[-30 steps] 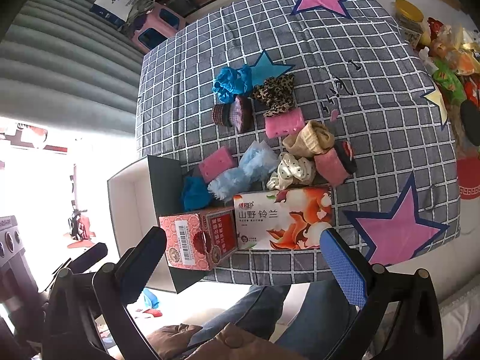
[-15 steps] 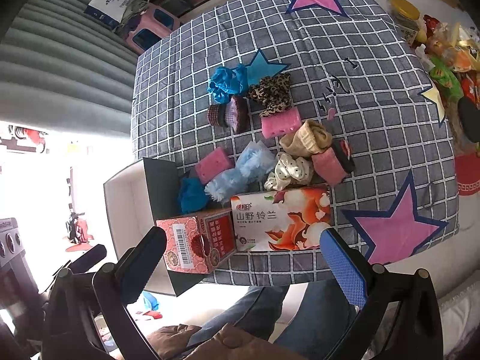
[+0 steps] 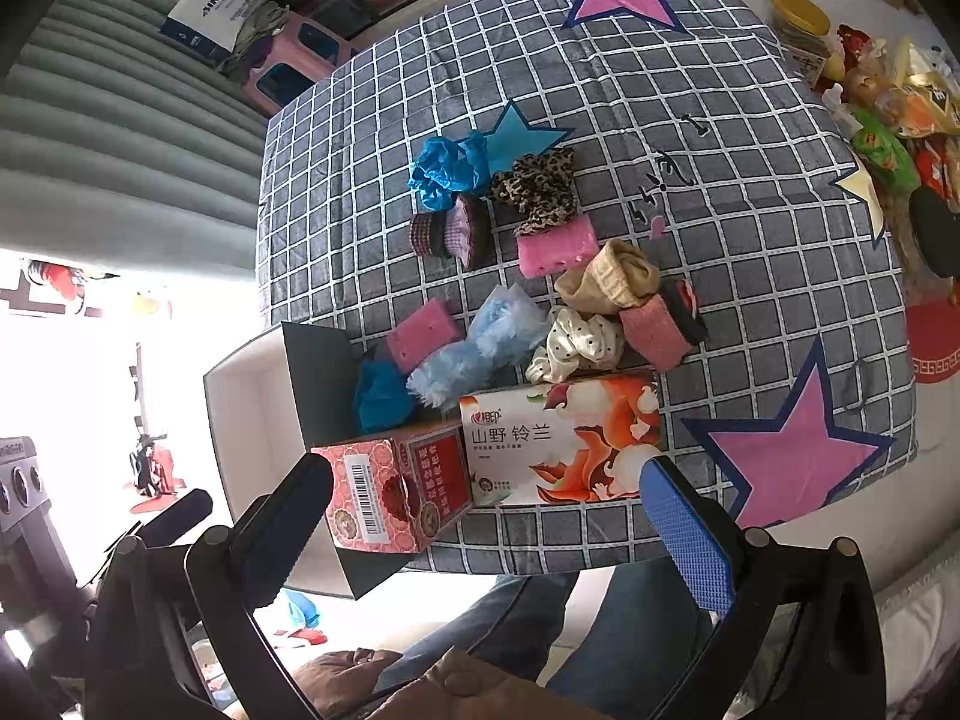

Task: Organize soft objects
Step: 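Move both tools toward the pile of soft items on the bedspread, then grasp the blue plastic bag with left tool while right tool grasps beige sock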

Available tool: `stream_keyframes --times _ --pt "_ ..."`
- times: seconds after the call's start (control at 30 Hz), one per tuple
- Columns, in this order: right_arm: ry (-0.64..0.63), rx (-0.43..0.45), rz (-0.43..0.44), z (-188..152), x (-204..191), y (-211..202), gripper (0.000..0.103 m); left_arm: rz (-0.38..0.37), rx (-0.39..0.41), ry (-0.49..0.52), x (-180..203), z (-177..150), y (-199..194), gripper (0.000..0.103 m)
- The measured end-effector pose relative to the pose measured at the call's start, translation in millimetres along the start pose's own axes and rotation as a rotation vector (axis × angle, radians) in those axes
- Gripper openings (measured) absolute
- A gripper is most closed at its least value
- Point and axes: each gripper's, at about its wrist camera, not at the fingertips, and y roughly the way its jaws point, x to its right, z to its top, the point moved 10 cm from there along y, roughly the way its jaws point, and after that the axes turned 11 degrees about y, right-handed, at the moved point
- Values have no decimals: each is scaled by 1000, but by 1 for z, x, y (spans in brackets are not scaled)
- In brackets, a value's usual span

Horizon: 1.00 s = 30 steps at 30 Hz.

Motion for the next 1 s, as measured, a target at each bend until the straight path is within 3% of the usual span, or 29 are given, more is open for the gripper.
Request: stream_keyframes --times 0.3,0.67,1.0 --pt "15 1 -11 1 -2 6 103 -28 -22 -40 -15 0 3 103" --pt "132 36 -8 6 17 11 103 -51 -98 -38 -46 -2 19 103" --pt "276 63 -32 5 69 8 103 -65 -131 42 -34 40 38 103"
